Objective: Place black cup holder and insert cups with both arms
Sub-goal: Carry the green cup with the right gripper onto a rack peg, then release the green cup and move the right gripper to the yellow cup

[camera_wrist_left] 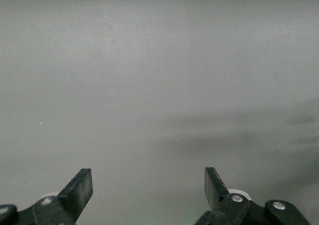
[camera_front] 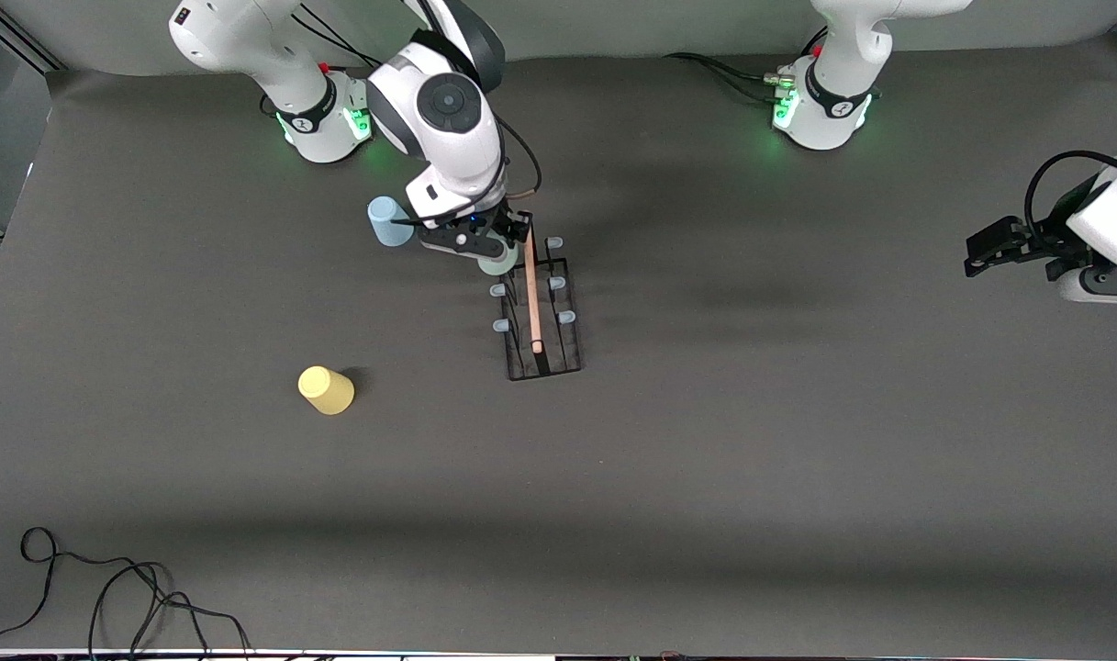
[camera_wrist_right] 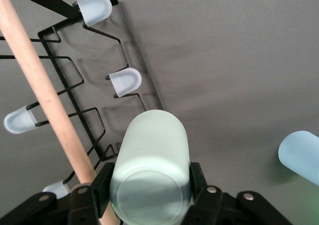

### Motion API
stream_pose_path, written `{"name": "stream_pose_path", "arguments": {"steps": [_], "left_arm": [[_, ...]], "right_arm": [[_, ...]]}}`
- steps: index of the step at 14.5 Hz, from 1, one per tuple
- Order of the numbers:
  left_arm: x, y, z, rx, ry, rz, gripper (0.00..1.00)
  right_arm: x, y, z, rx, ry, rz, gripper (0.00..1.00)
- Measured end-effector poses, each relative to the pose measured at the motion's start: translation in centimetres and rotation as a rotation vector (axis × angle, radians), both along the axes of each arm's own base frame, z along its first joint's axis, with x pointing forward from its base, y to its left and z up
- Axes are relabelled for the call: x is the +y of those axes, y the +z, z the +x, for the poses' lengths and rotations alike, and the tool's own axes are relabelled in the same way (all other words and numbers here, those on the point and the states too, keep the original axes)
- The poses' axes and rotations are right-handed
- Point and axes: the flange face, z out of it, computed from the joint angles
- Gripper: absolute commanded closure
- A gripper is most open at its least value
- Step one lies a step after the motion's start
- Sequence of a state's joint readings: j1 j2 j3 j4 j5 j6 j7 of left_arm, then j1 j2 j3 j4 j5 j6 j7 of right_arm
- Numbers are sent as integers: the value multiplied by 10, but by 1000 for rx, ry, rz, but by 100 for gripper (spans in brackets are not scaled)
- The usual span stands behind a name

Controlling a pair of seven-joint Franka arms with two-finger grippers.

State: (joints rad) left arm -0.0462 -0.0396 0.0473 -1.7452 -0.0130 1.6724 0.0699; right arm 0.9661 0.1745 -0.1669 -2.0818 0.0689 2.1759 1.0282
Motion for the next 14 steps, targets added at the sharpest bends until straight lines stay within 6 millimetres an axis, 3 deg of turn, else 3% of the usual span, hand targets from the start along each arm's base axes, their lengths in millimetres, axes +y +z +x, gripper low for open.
{"name": "stream_pose_path", "arguments": {"steps": [1, 2, 6, 9, 11, 14], "left_arm": [[0, 0, 0, 0, -1, 0, 0], [-1, 0, 0, 0, -2, 0, 0], [-4, 0, 0, 0, -2, 1, 0], [-5, 0, 0, 1, -2, 2, 0], [-6, -1, 0, 2, -4, 2, 0], [-7, -1, 0, 3, -5, 2, 0]], "right_arm": [[1, -7, 1, -3, 0, -1, 13], [2, -12, 2, -4, -1, -4, 4], [2, -13, 4, -4, -4, -5, 0], [-4, 8, 12, 2, -10, -7, 0], [-28, 38, 37, 10, 14, -7, 0], [-90, 74, 93, -9, 66, 12, 0]]}}
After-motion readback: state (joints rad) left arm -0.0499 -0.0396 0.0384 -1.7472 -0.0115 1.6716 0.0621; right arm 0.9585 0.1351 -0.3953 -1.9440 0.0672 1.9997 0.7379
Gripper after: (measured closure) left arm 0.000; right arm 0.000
